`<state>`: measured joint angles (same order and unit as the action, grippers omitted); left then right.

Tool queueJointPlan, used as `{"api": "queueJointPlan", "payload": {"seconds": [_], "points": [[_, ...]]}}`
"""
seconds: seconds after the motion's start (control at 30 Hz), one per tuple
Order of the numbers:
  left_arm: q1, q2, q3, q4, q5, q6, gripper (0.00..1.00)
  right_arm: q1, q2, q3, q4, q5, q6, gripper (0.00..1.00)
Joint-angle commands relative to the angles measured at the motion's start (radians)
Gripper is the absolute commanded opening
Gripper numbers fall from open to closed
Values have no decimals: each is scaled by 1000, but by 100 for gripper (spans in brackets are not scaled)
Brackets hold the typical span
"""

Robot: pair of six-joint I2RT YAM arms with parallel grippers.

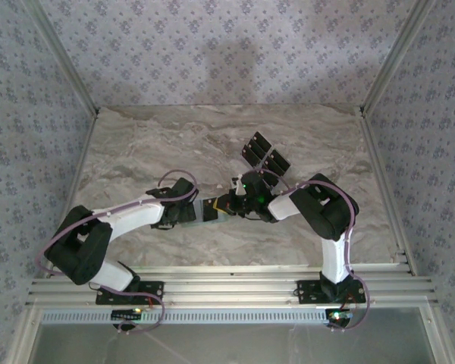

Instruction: Put the credit cards into the card holder

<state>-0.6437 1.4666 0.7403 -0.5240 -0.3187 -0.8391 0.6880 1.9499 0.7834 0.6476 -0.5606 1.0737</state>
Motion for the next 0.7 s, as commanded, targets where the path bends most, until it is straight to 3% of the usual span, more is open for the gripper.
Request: {"api": "queueJointPlan", "payload": {"seconds": [0.0, 0.4, 0.67], "points": [[-1, 0, -27, -79, -36, -11, 98, -10, 9, -19, -83, 18, -7, 0], [-1, 7, -27, -74, -34, -11, 98, -34, -88, 20, -65, -77, -78, 0], [-2, 7, -30, -72, -34, -11, 98, -22, -62, 53, -30, -113, -89, 0]]}}
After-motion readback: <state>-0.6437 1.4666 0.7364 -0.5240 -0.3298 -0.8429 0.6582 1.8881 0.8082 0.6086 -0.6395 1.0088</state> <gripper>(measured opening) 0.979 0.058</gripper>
